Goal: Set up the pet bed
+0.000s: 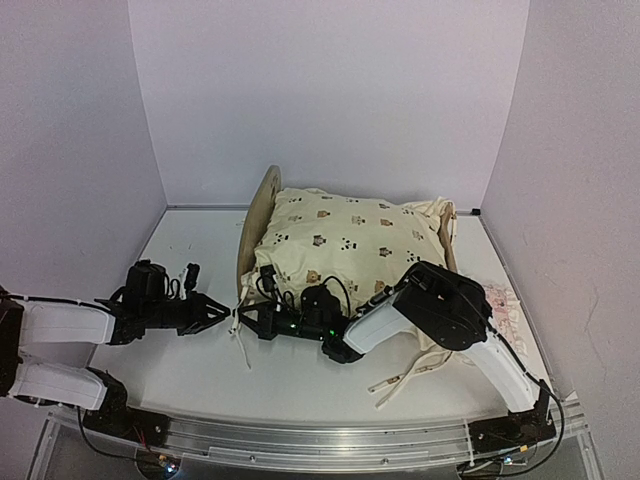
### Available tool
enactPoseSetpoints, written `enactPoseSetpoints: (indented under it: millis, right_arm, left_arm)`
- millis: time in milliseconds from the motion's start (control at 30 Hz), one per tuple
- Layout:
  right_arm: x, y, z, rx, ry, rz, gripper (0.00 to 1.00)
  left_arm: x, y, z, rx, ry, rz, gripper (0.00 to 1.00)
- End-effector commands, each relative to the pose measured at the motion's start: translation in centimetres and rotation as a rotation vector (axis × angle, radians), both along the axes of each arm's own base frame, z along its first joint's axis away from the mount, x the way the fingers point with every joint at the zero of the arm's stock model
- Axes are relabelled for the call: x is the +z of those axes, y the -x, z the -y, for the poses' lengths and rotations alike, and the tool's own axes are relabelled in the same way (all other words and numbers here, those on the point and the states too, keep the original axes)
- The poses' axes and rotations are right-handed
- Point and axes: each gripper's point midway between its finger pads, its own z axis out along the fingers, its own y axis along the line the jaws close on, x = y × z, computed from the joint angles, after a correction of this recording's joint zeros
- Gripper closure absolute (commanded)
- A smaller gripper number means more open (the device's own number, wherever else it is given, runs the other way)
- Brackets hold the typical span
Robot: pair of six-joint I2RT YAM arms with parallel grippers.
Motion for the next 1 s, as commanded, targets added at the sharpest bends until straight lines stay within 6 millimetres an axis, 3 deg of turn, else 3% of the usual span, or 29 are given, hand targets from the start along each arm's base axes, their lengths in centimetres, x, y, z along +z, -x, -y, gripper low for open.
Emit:
enactPoseSetpoints:
  millis: [0, 567, 967]
  right_arm:
    - [-0.6, -0.7, -0.1, -0.005, -0.013, -0.014, 1.0]
    - [-0.7, -0.7, -0.2, -0.004, -0.014, -0.016, 1.0]
    - [-0.8, -0.8, -0.3, -0.005, -0.015, -0.017, 1.0]
  left_arm:
    - [1.3, -0.3, 0.6, -0.035, 0.056, 0.056, 0.75]
    - [0.3, -0.9, 0.2, -0.018, 0.056, 0.052, 0.8]
    - [0.7, -0.7, 0.9, -0.056, 0.105, 0.063, 0.8]
